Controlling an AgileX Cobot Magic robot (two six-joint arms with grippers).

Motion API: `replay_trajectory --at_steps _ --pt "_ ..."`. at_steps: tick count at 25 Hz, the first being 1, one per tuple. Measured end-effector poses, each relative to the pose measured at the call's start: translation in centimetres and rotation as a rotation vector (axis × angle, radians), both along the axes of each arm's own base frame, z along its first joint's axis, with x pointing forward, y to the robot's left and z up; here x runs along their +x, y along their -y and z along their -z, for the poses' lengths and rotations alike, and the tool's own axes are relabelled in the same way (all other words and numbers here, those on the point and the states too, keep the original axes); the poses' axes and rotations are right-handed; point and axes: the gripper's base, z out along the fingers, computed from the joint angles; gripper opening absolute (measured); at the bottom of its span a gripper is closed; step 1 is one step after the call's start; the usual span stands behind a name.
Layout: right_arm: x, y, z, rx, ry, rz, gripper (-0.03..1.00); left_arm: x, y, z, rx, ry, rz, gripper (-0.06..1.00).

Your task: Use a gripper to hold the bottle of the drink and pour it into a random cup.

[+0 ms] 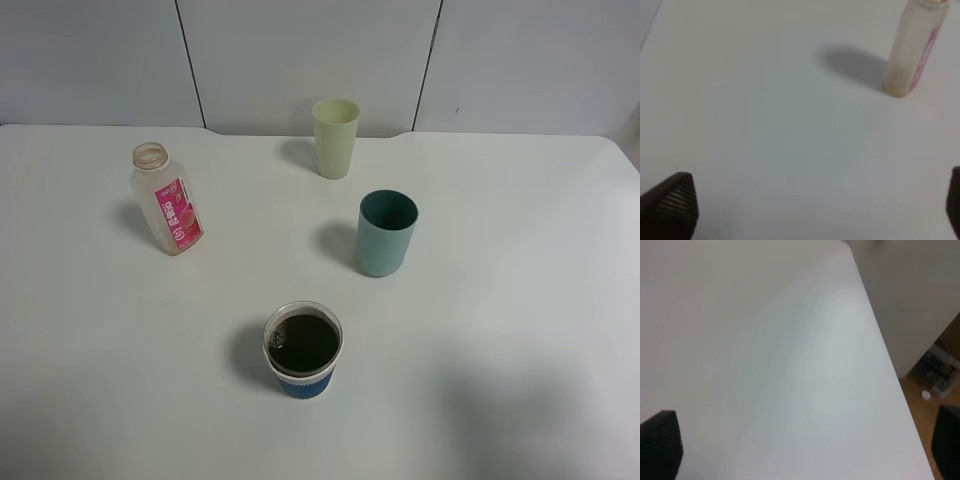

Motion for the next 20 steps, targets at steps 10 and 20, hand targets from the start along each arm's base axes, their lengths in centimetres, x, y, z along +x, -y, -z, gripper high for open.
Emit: replay_trajectory --at_steps 10,20 --pt "0.0 0.0 0.0 0.0 0.0 0.0 0.99 0.0 0.0 0.0 0.0 0.0 0.0 0.98" --pt "0.0 0.0 0.0 0.0 0.0 0.0 0.99 0.0 0.0 0.0 0.0 0.0 0.0 0.98"
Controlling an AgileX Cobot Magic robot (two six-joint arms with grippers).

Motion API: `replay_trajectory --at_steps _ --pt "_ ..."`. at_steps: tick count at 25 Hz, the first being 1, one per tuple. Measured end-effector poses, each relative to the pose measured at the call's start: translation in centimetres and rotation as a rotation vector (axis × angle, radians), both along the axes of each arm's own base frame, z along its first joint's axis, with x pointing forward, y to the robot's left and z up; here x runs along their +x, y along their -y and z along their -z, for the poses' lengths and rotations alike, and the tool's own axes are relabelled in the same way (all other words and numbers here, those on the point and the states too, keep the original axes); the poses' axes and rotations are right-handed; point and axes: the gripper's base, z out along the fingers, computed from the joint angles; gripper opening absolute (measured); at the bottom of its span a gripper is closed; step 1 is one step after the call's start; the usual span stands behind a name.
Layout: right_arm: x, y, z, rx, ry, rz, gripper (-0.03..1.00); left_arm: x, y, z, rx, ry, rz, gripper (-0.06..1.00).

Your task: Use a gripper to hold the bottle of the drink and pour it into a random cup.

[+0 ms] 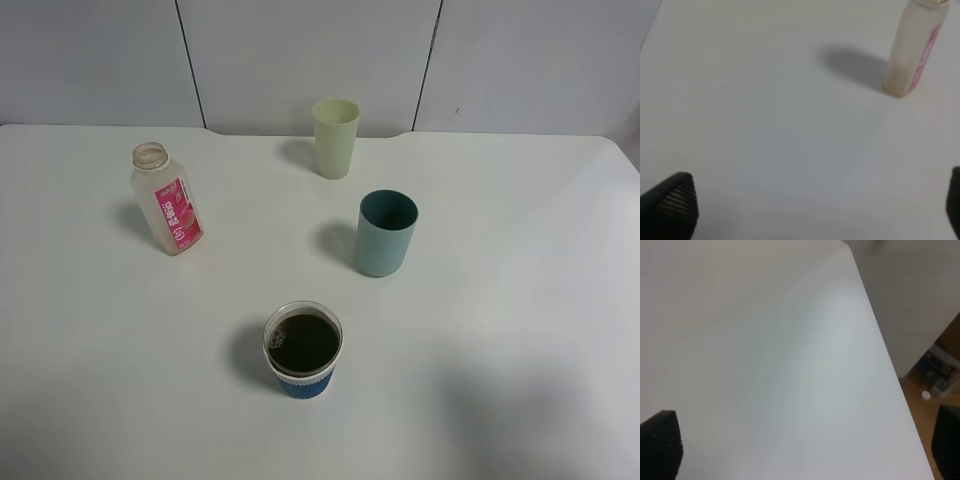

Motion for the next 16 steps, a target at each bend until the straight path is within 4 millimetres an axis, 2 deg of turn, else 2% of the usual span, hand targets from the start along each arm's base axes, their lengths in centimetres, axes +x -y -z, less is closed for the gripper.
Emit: replay_trajectory --at_steps 16 --pt "0.0 0.0 0.0 0.0 0.0 0.0 0.99 0.0 0.0 0.0 0.0 0.0 0.0 0.98"
